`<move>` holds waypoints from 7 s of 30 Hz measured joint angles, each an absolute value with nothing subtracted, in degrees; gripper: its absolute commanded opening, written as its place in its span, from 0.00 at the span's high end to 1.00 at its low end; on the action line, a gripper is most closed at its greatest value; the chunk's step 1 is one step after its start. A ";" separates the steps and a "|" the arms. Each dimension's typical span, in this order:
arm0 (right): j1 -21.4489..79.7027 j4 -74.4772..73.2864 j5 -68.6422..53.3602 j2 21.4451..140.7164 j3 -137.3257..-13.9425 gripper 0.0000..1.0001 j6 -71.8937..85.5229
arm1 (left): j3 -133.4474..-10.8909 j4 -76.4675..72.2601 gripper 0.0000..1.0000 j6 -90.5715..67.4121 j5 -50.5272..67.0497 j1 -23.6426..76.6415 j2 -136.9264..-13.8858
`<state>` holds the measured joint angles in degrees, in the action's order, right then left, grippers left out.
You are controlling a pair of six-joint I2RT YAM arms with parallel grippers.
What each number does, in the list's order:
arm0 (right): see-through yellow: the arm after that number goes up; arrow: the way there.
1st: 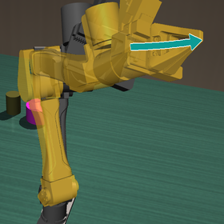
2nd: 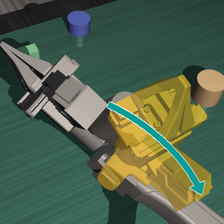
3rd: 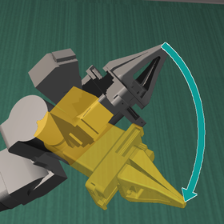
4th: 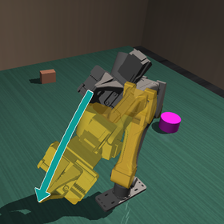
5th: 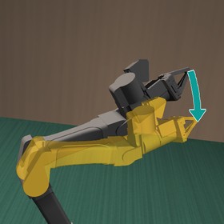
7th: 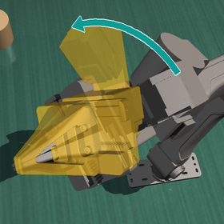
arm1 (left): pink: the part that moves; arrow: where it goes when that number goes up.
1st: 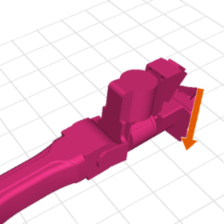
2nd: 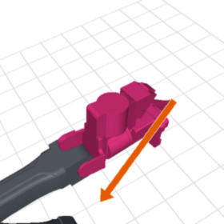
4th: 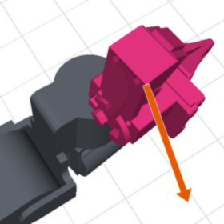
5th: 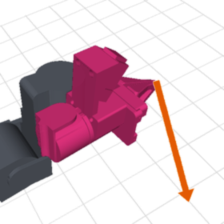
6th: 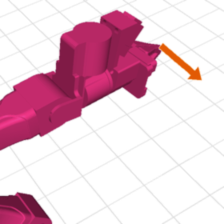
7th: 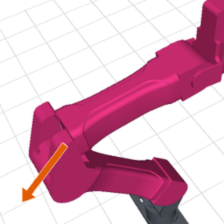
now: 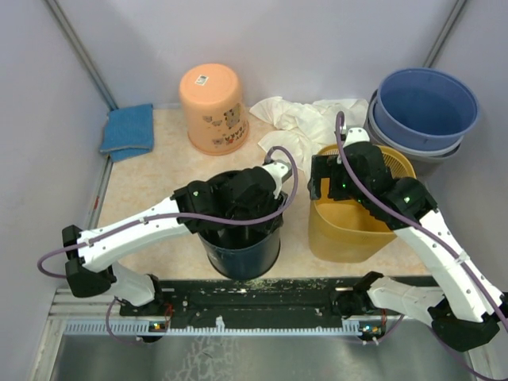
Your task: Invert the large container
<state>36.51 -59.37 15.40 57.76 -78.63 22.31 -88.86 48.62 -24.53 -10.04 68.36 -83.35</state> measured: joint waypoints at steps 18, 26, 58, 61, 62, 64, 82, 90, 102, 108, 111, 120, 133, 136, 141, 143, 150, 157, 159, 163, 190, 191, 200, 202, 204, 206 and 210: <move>36.47 -57.19 15.38 57.49 -77.28 0.03 22.57 | -79.64 45.04 0.51 -24.51 -18.39 48.34 -74.00; 36.25 -55.27 15.31 58.67 -77.34 0.03 21.82 | -83.13 48.56 0.14 -21.12 -19.51 43.51 -79.35; 36.23 -50.63 16.25 54.43 -77.19 0.03 20.05 | -89.03 40.53 1.00 -32.67 -3.27 41.82 -78.78; 36.23 -48.69 16.45 52.31 -76.53 0.02 20.01 | -84.55 33.91 1.00 -36.07 3.16 37.67 -75.16; 36.23 -48.05 16.45 51.33 -76.27 0.02 19.97 | -82.54 31.88 1.00 -37.12 5.13 36.14 -73.89; 36.21 -46.74 16.34 50.00 -75.85 0.02 19.86 | -78.54 28.34 1.00 -39.44 9.06 32.75 -71.90; 36.21 -33.76 -3.36 66.67 -91.72 0.02 16.93 | -45.06 -1.28 0.64 -56.80 34.35 0.08 -55.11; 36.21 -36.27 -10.22 85.25 -100.88 0.02 16.23 | -41.28 7.51 0.48 -51.07 35.46 -3.53 -58.02; 36.12 -41.58 -14.44 99.42 -102.54 0.10 15.75 | -44.27 13.78 0.44 -44.29 35.22 -3.53 -58.41; 34.02 -39.81 -19.09 100.60 -100.22 0.30 17.72 | -45.32 15.66 0.33 -41.15 34.79 -3.53 -59.27; 32.34 -37.39 -23.49 100.60 -97.27 0.34 19.49 | -45.78 15.99 0.32 -40.05 34.76 -3.60 -59.88; 31.27 -33.32 -32.86 99.81 -93.69 0.71 22.46 | -47.13 16.40 0.31 -37.82 36.40 -3.66 -62.46; 31.33 -35.55 -28.77 92.77 -91.50 1.00 25.17 | -49.78 20.16 0.01 -34.59 38.06 -3.68 -64.10; 32.01 -37.47 -23.66 90.45 -93.12 1.00 23.77 | -51.99 23.49 0.01 -32.49 36.21 -3.53 -64.12; 35.27 -40.53 -9.87 88.25 -98.35 1.00 18.44 | -55.46 28.49 0.01 -29.45 31.22 -3.53 -63.81; 37.80 -41.28 -3.70 88.23 -101.03 1.00 15.29 | -56.40 29.63 0.01 -28.69 29.23 -3.53 -63.16; 48.16 -43.03 10.22 88.51 -103.26 1.00 5.56 | -59.79 32.95 0.01 -28.01 24.36 -3.53 -61.56; 54.70 -39.97 7.09 91.92 -103.22 0.96 3.75 | -64.42 36.10 0.01 -28.53 18.85 -3.53 -59.40; 55.33 -39.16 4.58 92.92 -103.22 0.65 4.08 | -65.87 36.62 0.01 -28.71 17.43 -3.53 -58.54; 55.72 -37.93 -1.72 94.15 -103.22 0.28 6.04 | -69.63 37.52 0.01 -28.29 16.58 -3.53 -57.82; 31.31 -45.50 23.83 61.41 -93.84 0.14 10.09 | -112.12 54.06 0.18 -14.63 -26.44 62.61 -95.72; 31.31 -46.15 25.54 60.27 -93.49 0.14 10.11 | -111.39 54.22 0.21 -14.61 -27.11 62.67 -96.29; 31.31 -49.28 34.59 50.28 -90.52 0.16 10.52 | -104.86 55.16 0.57 -17.93 -31.92 61.71 -97.25; 31.31 -49.34 34.52 49.39 -90.45 0.16 10.66 | -103.96 54.76 0.59 -19.46 -33.34 61.69 -97.21; 31.29 -49.45 32.93 49.65 -90.43 0.16 10.79 | -102.04 54.30 0.59 -20.91 -34.17 60.82 -95.94; 31.24 -49.80 29.93 50.92 -90.39 0.16 11.27 | -98.54 52.95 0.59 -22.46 -34.48 58.83 -93.10; 31.22 -51.09 20.78 55.55 -89.86 0.15 12.71 | -89.91 51.94 0.55 -25.58 -32.84 51.03 -84.03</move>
<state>31.22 -51.09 20.78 55.55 -89.86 12.71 -89.91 51.94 -25.58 -32.84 51.03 -84.03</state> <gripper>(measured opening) 0.843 0.421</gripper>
